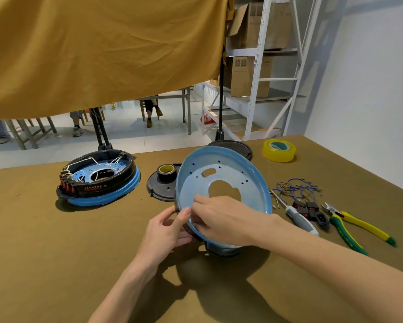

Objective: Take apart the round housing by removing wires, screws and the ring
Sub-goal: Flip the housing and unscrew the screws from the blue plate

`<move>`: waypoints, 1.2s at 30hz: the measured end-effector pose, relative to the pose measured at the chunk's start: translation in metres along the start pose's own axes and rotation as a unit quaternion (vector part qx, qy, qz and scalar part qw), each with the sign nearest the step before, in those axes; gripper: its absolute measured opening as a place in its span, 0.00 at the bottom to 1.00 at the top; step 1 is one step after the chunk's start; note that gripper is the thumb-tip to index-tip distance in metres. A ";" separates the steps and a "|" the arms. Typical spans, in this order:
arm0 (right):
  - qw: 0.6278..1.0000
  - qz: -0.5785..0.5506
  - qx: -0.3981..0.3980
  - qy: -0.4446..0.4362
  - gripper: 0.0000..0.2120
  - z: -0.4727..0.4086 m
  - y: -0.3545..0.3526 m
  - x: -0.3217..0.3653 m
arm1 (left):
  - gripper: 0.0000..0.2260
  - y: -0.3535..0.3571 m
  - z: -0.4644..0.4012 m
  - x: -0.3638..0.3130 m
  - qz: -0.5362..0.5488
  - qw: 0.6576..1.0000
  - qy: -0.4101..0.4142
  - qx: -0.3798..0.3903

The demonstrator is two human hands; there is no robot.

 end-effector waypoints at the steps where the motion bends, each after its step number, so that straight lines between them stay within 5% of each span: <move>1: 0.999 -0.027 -0.020 0.010 0.06 0.005 -0.003 -0.003 | 0.45 0.001 0.000 -0.006 -0.004 1.000 0.024 -0.005; 4: 0.974 -0.181 -0.092 0.105 0.04 0.022 -0.005 -0.022 | 0.29 0.002 0.002 -0.022 -0.059 0.990 0.128 -0.021; 6: 0.907 -0.346 -0.125 0.205 0.03 0.033 0.001 -0.034 | 0.25 0.004 0.003 -0.030 -0.107 0.972 0.205 -0.030; 9: 0.712 -0.601 -0.068 0.357 0.07 0.043 0.026 -0.038 | 0.34 0.009 0.002 -0.038 -0.184 0.939 0.288 -0.049; 12: 0.507 -0.779 -0.033 0.367 0.13 0.054 0.036 -0.036 | 0.39 0.018 0.004 -0.037 -0.301 0.884 0.358 -0.025; 15: 0.381 -0.869 -0.013 0.316 0.17 0.064 0.034 -0.032 | 0.40 0.029 0.008 -0.031 -0.363 0.845 0.391 -0.005; 18: 0.314 -0.906 -0.001 0.284 0.23 0.074 0.041 -0.029 | 0.42 0.042 0.011 -0.029 -0.423 0.808 0.411 0.010; 21: 0.296 -0.914 -0.006 0.278 0.25 0.082 0.047 -0.030 | 0.43 0.049 0.012 -0.029 -0.442 0.791 0.424 0.014; 25: 0.309 -0.911 0.003 0.273 0.22 0.081 0.048 -0.033 | 0.43 0.049 0.008 -0.031 -0.399 0.821 0.407 0.007; 32: 0.525 -0.795 -0.033 0.302 0.16 0.046 0.037 -0.034 | 0.39 0.035 -0.007 -0.035 -0.279 0.886 0.367 -0.053; 36: 0.546 -0.779 -0.040 0.304 0.17 0.028 0.039 -0.030 | 0.33 0.026 -0.012 -0.032 -0.230 0.911 0.331 -0.091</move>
Point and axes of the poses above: each hand's wrist, its own z-axis away from the middle knuckle, its own y-axis out of the palm, x = y × z, the point moved 3 cm from there along -z, towards the middle knuckle, and after that the axes turned 6 degrees about y, right-handed, at the moved point
